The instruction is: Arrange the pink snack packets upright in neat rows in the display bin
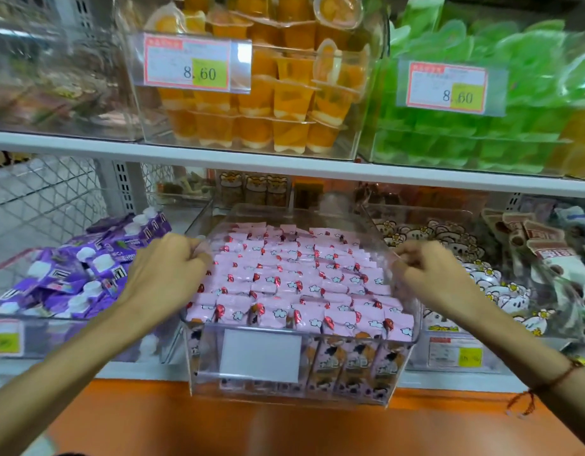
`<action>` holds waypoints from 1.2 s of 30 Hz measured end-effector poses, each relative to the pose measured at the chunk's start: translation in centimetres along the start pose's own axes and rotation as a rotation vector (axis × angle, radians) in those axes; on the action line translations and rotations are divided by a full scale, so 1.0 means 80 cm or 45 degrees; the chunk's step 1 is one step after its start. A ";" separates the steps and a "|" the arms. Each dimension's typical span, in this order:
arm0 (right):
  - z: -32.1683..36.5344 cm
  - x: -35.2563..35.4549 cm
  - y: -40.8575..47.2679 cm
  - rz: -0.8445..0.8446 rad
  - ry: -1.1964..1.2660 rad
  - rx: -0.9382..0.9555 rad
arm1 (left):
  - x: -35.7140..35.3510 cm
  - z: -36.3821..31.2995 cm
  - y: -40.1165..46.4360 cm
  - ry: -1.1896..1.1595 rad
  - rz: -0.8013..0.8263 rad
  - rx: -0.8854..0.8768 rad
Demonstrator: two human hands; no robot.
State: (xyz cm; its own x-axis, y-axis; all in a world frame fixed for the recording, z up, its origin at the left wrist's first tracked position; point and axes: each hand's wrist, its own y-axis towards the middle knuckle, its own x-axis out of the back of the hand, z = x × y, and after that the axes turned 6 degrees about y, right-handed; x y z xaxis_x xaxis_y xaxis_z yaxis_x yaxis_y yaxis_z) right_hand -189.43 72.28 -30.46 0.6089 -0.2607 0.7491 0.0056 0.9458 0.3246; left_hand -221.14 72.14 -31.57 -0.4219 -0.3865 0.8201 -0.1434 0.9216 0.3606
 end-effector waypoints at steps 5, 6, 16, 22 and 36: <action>0.010 -0.003 0.025 -0.053 -0.071 0.043 | -0.003 -0.002 0.034 -0.046 -0.063 -0.061; 0.009 -0.008 0.030 -0.037 -0.081 0.038 | -0.010 0.001 0.037 -0.044 -0.048 -0.068; 0.019 -0.029 0.049 0.094 -0.635 0.015 | -0.040 0.016 0.038 0.183 0.043 -0.105; 0.030 -0.030 -0.037 0.309 -0.482 0.653 | -0.029 0.025 0.035 0.058 0.254 -0.094; 0.006 -0.067 -0.060 0.308 -0.634 0.605 | -0.050 0.023 0.000 0.181 0.002 -0.152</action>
State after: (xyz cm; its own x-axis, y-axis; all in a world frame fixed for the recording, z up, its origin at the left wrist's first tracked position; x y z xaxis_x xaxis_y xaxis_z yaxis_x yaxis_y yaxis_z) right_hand -193.14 69.05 -35.74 0.1155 -0.2189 0.9689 -0.4971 0.8317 0.2472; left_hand -221.09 73.73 -35.69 -0.2900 -0.3937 0.8723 -0.0322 0.9150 0.4022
